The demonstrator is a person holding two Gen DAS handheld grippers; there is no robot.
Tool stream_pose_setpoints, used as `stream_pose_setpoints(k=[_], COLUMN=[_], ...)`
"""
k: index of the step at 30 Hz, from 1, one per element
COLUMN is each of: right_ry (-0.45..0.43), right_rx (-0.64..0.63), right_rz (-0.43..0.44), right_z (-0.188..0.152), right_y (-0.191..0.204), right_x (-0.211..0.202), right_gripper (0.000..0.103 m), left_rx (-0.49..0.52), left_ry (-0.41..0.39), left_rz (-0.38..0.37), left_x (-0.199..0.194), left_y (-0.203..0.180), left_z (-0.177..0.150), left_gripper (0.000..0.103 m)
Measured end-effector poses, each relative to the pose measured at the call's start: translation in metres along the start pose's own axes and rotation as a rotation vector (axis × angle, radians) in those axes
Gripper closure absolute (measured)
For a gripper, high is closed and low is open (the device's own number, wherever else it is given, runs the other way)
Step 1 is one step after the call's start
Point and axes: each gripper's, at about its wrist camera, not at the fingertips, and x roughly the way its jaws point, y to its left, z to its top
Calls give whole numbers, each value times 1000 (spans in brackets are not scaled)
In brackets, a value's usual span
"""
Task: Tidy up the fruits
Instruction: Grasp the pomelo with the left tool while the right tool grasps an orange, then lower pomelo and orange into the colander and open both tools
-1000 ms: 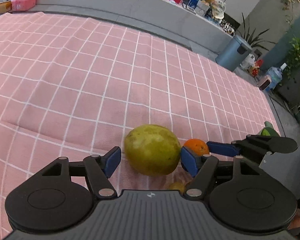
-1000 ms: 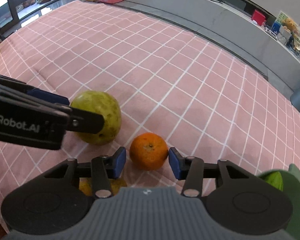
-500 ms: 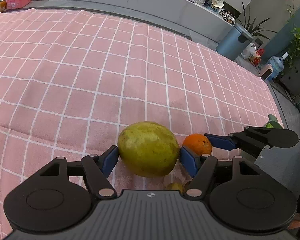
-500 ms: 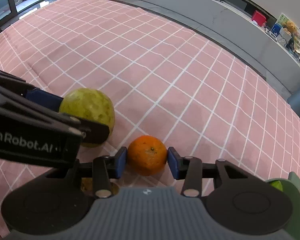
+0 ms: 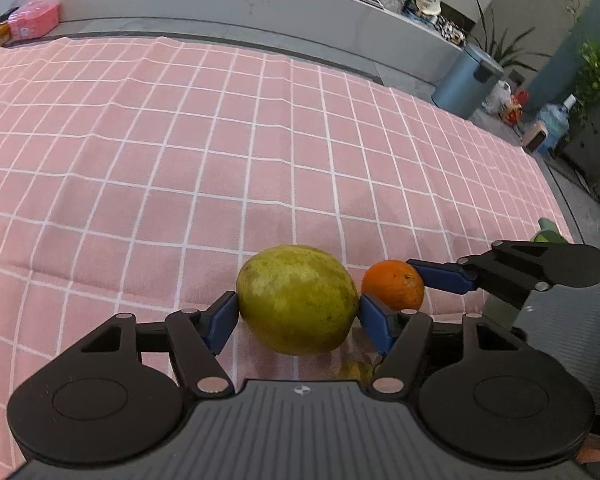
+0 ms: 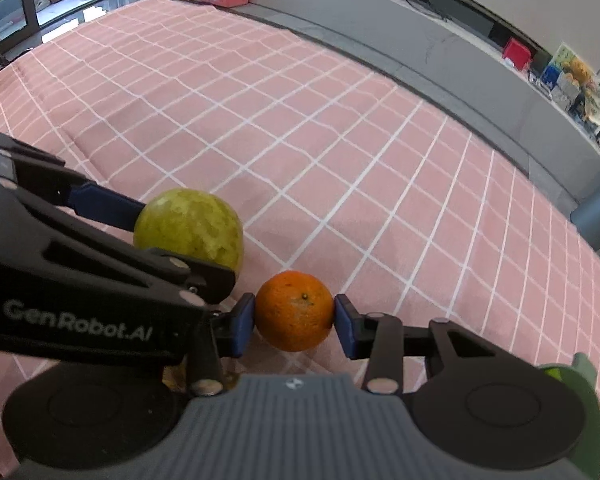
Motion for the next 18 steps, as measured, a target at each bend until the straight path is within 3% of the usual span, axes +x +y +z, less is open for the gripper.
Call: stream_pose_setpoints(k=[11,18], right_ry=[-87,-142], right_rx=[9,95], right_rz=[41,83], right_z=[-2,-21], right_y=[2,-16], right_x=[-54,-106], right_gripper=[64,64], left_rx=[-23,43], left_ry=[-69,-102], left_rz=[-67,-107], left_x=[-52,-89], left_y=[4,-20], left_z=[-9,-13], left_gripper=[27,27])
